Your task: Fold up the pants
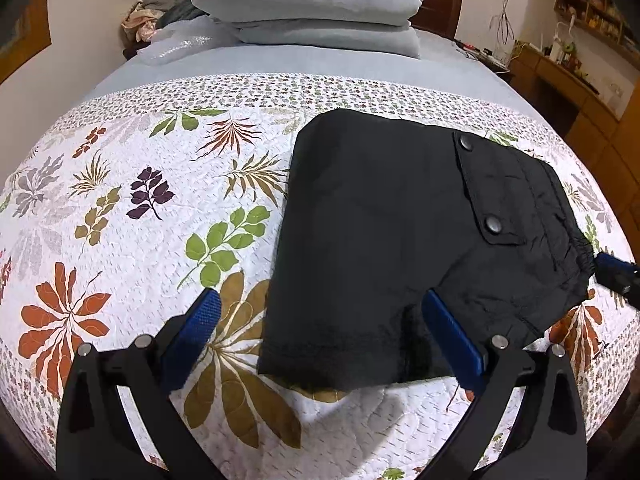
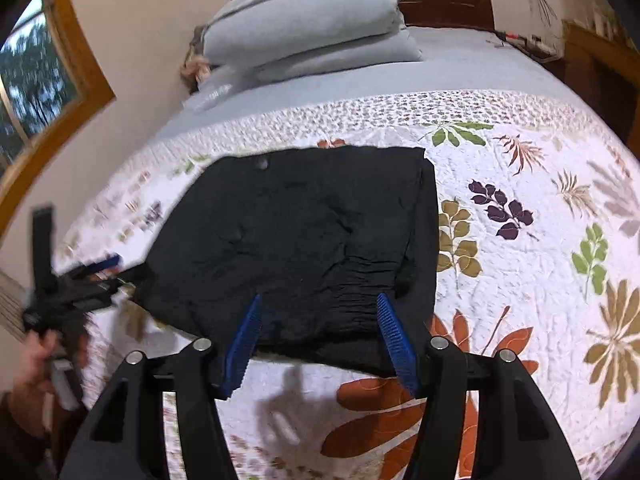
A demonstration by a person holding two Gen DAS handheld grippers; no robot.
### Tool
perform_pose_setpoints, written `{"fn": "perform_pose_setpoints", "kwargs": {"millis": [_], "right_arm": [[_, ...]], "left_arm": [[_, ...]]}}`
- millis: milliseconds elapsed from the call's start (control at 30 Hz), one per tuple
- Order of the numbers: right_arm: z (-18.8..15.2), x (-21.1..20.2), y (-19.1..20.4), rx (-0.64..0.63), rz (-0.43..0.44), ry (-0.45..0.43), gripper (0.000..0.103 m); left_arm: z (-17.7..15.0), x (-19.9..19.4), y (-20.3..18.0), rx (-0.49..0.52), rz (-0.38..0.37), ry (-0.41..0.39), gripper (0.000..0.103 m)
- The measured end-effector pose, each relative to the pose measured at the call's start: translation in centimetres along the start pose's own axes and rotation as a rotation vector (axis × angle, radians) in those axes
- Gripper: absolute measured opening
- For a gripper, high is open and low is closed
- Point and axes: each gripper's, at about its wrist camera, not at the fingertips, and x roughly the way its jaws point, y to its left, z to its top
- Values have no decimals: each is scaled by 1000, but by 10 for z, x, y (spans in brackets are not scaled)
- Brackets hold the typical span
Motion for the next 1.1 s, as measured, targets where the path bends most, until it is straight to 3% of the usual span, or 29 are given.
{"fn": "perform_pose_setpoints", "kwargs": {"millis": [167,200,300,467,733,900,967,1100], "right_arm": [[-9,10,-14,24,-49,42,60],[-12,10,-19,50,-22,45,60],[-14,1,-30,126,40,13,60],[-12,-16,-28,126,-15,-46,60],[-10,-48,20,41,-246,-148,73],[-22,-53,55,3,-461,-182,84],[-26,-53,63,-18,-436,-182,85],[-29,-63,69,5,-375,-197,85]], "left_arm": [[0,0,4,-6,-2,2,100],[-1,0,4,-4,-1,3,100],[-1,1,4,0,11,8,100],[-2,-1,3,5,24,16,100],[-3,-24,-8,14,-18,-1,100],[-4,-44,-20,38,-52,-34,100],[-4,-50,-24,44,-71,-35,100],[-6,-67,-28,54,-33,-54,100]]}}
